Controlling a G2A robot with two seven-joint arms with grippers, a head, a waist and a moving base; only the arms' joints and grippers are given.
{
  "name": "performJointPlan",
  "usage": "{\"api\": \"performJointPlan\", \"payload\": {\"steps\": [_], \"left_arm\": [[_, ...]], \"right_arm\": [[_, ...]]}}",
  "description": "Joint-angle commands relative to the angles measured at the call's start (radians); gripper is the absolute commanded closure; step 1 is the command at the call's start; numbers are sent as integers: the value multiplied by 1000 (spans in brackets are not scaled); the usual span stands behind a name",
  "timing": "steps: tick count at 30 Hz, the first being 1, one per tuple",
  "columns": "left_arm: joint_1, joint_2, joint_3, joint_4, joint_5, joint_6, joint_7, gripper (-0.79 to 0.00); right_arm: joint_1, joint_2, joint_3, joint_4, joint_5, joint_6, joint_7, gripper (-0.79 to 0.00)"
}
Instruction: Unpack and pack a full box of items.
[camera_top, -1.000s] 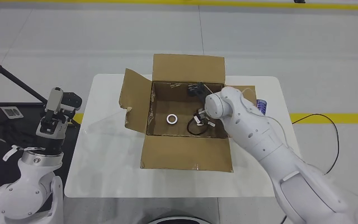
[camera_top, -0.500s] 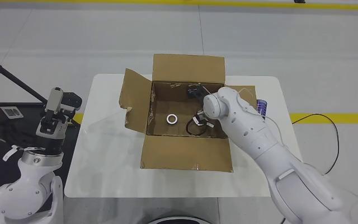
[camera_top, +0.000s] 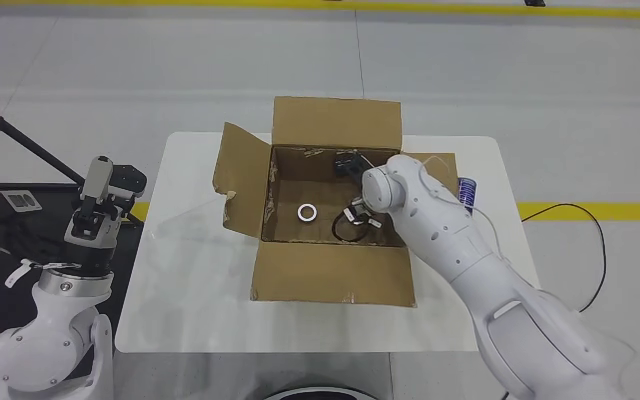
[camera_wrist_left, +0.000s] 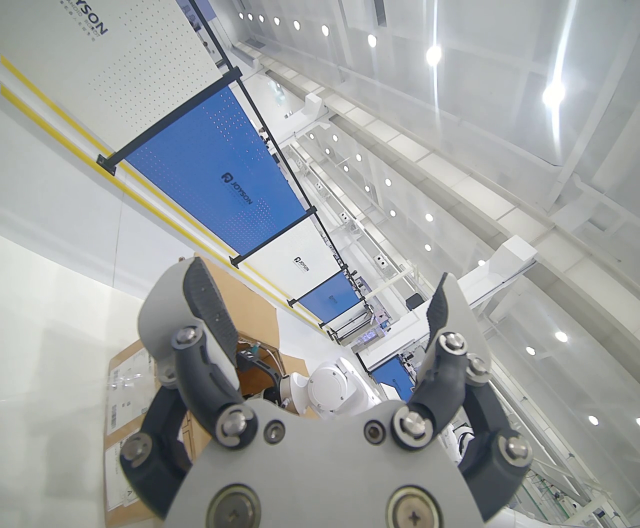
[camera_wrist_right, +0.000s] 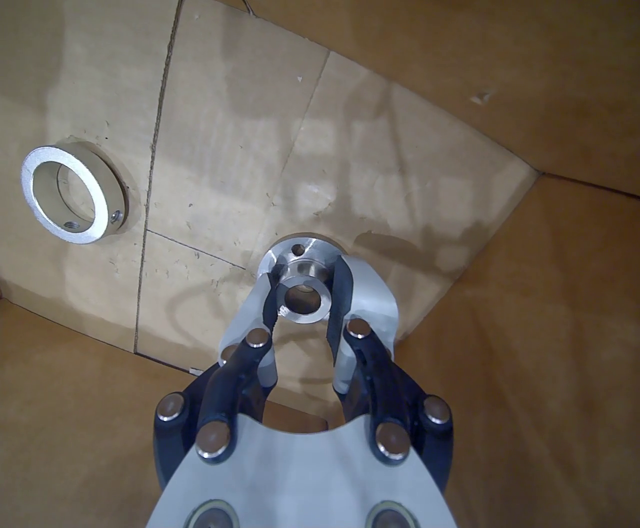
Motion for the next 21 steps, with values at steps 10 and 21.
{"api": "performJointPlan", "payload": {"steps": [10,21], "left_arm": [[0,0,0,0,0,0,0,-785],[0,0,0,0,0,0,0,-785]], "right_arm": [[8,-9,19,5,-14,-8,8,0],[-18,22,93,-134,-34,-23,50,0]]}}
